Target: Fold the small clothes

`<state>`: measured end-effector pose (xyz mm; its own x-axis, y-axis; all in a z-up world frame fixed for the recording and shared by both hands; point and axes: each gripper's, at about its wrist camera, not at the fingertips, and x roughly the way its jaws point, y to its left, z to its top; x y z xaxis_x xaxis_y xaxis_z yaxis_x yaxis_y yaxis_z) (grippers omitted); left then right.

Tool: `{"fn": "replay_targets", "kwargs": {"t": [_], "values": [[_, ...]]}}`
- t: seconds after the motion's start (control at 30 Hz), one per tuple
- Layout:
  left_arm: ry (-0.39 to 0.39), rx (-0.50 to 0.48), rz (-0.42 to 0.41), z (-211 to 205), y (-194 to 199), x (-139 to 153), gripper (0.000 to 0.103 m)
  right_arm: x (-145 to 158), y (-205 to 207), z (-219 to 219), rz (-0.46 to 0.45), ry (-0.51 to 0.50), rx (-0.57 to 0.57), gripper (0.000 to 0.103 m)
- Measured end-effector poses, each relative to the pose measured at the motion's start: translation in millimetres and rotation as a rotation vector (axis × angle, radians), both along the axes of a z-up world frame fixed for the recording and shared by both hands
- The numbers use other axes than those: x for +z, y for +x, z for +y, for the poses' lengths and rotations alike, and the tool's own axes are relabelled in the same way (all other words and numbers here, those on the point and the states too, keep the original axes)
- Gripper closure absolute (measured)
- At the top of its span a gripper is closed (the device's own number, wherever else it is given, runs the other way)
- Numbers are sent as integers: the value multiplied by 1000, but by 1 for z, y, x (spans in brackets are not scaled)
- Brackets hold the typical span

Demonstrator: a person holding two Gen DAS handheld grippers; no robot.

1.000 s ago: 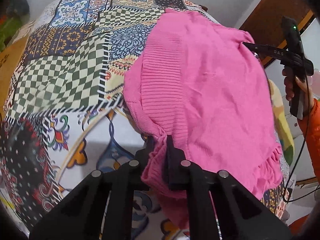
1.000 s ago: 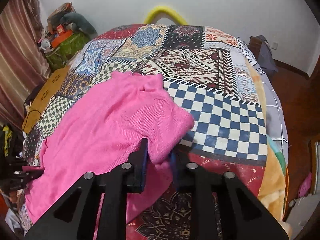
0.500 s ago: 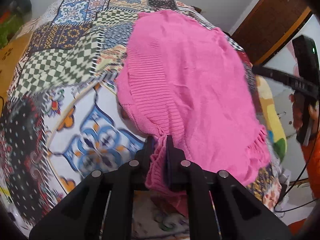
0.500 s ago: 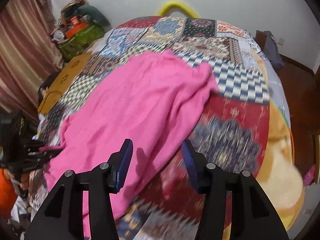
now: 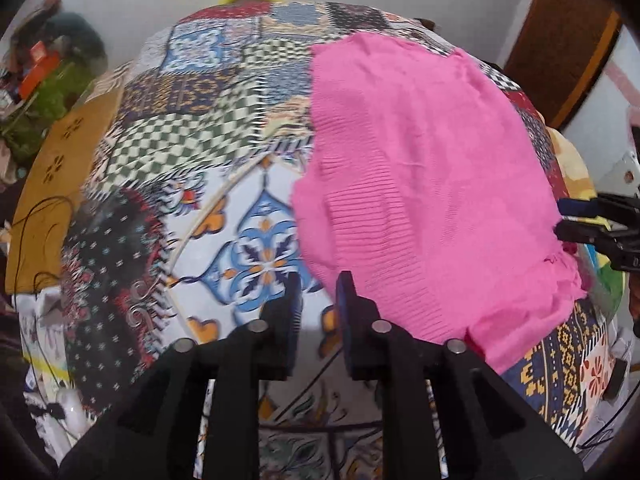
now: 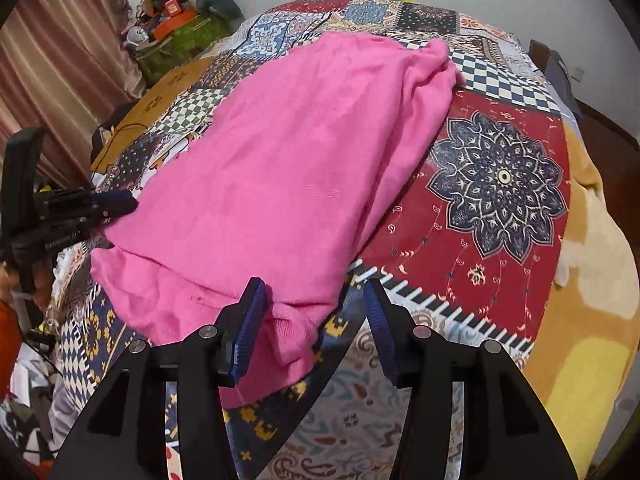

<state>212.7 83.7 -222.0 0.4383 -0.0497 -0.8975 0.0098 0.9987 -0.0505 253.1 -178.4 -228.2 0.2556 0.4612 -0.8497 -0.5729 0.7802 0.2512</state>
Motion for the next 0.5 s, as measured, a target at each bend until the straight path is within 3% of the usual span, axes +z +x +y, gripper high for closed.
{"fn": "replay_targets", "kwargs": {"t": [0.1, 0.2, 0.23, 0.27, 0.5], "values": [[-7, -12, -13, 2, -9, 13, 83, 15, -7, -1, -32, 19, 13, 56], [8, -44, -54, -5, -17, 25, 58, 26, -16, 0, -59, 31, 37, 56], [11, -59, -67, -9, -20, 27, 43, 27, -19, 2, -60, 31, 47, 56], [21, -74, -79, -13, -23, 27, 39, 26, -21, 5, -61, 25, 61, 56], [112, -182, -64, -48, -27, 4, 39, -3, -27, 12, -40, -31, 60, 56]]}}
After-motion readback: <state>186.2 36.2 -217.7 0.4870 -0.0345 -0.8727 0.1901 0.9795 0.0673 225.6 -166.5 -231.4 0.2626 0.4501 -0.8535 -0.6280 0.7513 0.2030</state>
